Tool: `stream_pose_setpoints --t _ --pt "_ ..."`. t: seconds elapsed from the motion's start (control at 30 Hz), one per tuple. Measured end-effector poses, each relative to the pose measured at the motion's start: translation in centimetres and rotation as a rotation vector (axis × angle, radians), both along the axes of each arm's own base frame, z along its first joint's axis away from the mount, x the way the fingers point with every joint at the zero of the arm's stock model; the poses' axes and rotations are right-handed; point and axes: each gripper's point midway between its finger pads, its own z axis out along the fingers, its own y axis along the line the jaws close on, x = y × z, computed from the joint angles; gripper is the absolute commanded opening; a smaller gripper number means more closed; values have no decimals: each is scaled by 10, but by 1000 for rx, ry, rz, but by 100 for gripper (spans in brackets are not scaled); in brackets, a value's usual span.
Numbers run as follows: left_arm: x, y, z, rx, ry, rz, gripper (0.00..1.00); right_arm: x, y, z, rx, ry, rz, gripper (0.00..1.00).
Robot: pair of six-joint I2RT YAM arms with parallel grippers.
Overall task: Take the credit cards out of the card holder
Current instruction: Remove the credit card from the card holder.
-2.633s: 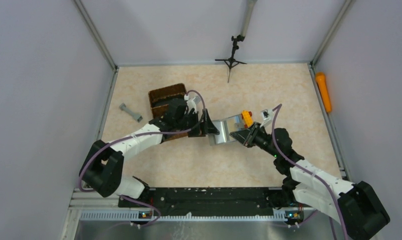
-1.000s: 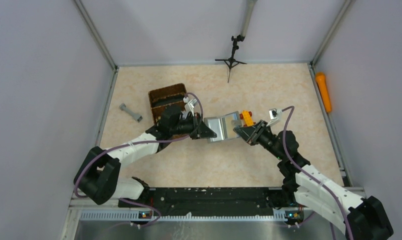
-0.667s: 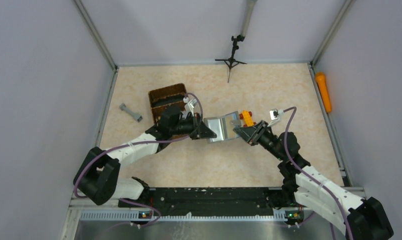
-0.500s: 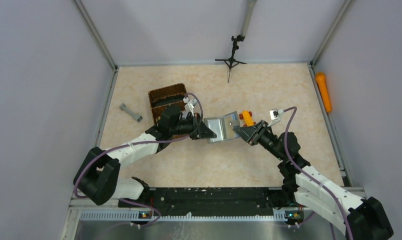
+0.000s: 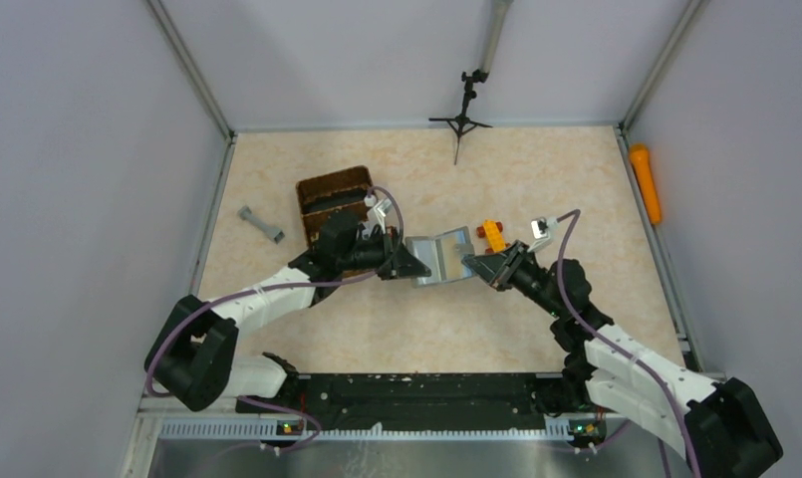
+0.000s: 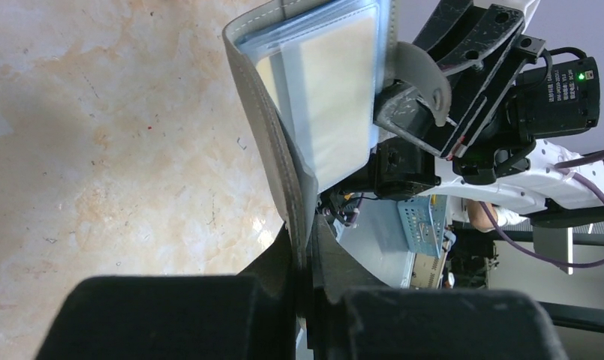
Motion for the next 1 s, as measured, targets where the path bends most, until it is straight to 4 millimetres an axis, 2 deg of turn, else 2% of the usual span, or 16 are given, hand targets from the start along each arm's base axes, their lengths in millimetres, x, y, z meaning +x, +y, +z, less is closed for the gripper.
stream_pose_setpoints --t 0.2,0.43,0.63,0.87,1.0 --pt "-2 1 -5 11 16 0 0 3 5 -15 -30 48 20 8" --pt "-2 3 -7 18 26 4 0 8 16 -17 -83 60 68 21" --pt "-5 0 -8 28 22 -16 0 1 25 -36 -125 119 146 37" --pt "-6 -4 -10 76 -13 -36 0 -5 29 -40 -126 134 189 40" --pt "-6 -4 -18 99 0 -39 0 -6 31 -42 -124 142 206 42"
